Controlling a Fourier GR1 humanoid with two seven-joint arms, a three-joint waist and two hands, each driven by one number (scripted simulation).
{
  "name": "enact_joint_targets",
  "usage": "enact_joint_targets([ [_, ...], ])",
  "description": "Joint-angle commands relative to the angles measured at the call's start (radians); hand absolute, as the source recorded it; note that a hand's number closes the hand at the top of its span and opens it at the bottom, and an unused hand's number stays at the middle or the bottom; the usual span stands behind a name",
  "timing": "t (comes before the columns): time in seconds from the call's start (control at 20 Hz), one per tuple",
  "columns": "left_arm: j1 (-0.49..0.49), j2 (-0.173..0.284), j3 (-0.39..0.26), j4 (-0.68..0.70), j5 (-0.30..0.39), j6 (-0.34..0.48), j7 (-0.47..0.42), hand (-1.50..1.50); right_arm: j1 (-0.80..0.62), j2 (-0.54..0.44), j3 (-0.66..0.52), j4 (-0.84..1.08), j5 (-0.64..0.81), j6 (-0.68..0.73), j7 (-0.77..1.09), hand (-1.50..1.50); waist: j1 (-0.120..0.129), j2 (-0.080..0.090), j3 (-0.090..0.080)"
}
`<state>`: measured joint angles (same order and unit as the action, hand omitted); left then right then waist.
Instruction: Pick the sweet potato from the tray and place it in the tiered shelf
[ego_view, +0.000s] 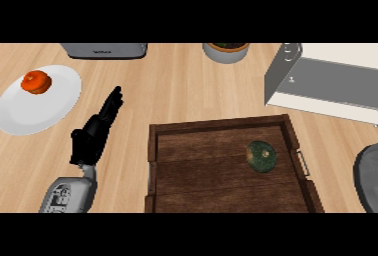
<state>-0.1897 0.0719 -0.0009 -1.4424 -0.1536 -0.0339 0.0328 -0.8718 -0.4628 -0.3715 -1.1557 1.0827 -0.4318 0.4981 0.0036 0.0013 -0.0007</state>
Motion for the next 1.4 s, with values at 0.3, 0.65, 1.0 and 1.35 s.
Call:
enact_joint_targets([
  [0.3, 0.073, 0.008, -0.004, -0.017, 0.011, -0.027, -0.057, 0.00, 0.087, -0.016, -0.033, -0.091, -0.026, -0.009, 0.106, -1.50, -0.003, -0.004, 0.001],
  [0.65, 0.038, 0.011, -0.007, -0.053, -0.001, -0.019, 0.017, 0.00, -0.002, -0.025, -0.043, -0.118, -0.147, 0.016, 0.116, -1.50, 0.005, -0.003, 0.001],
  [1.0, 0.045, -0.017, -0.014, 0.014, -0.019, 0.006, -0.047, 0.00, 0.033, -0.067, -0.088, -0.216, -0.302, 0.062, 0.095, -1.50, -0.005, -0.003, 0.000],
  [1.35, 0.034, 0.005, -0.002, -0.037, -0.004, -0.011, 0.009, 0.00, -0.038, -0.146, -0.205, -0.336, -0.341, 0.005, 0.215, -1.50, -0.012, -0.007, 0.000],
])
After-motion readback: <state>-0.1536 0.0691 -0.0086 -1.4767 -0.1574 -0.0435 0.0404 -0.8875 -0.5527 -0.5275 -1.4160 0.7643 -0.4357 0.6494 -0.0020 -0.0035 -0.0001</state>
